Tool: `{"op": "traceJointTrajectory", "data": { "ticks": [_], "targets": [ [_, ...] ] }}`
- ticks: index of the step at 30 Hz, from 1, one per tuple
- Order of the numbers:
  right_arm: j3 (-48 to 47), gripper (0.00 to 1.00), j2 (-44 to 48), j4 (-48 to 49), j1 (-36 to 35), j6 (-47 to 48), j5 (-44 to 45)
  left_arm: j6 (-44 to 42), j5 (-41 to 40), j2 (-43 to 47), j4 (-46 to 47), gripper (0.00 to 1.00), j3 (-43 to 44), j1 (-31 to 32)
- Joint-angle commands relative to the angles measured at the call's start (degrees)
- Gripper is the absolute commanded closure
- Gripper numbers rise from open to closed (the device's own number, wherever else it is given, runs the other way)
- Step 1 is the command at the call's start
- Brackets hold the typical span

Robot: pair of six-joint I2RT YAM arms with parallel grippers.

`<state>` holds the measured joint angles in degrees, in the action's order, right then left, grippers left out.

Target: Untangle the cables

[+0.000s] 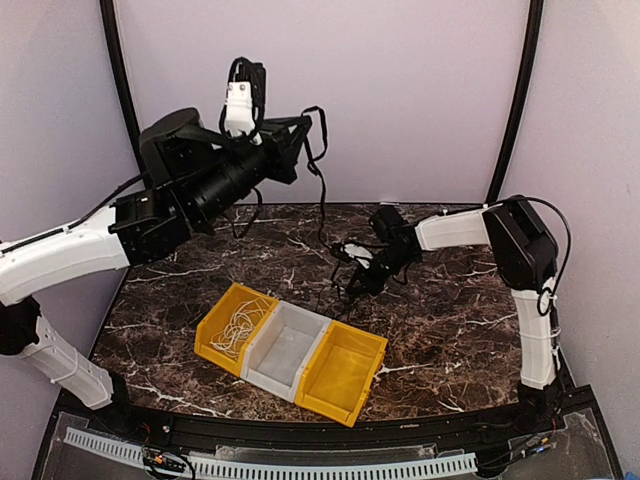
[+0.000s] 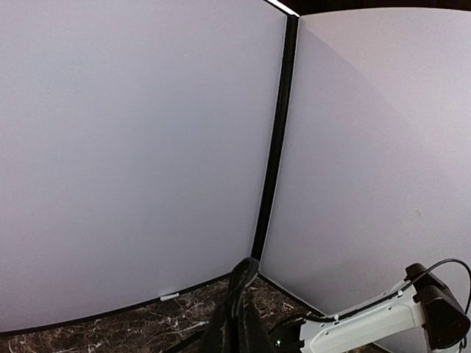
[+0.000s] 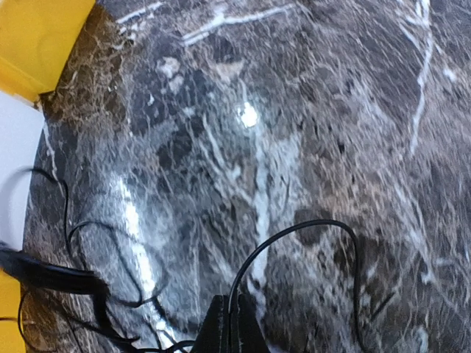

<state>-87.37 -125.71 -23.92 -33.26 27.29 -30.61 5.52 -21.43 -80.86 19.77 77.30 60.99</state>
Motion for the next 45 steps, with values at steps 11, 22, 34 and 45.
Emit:
{"op": "traceJointTrajectory", "data": {
  "ticks": [11,22,34,45],
  "targets": [
    [17.90,1.00,13.15,0.94,15.53,-1.98,11.26,-11.34,0.12,8.31,-12.24,1.00,25.97,0.00],
    [16.75,0.73,26.66,-7.40,16.47,2.26,4.05,-1.74,-6.32,19.37,-15.02,1.00,8.20,0.00],
    [27.42,0.43,43.54,-6.01,17.09,4.32,0.07,1.53,-2.81,22.34,-21.65,1.00,7.23,0.03],
    [40.59,0.39,51.22,2.94,18.53,3.20,0.76,8.34,6.42,16.49,-25.68,1.00,10.00,0.00]
  ]
}}
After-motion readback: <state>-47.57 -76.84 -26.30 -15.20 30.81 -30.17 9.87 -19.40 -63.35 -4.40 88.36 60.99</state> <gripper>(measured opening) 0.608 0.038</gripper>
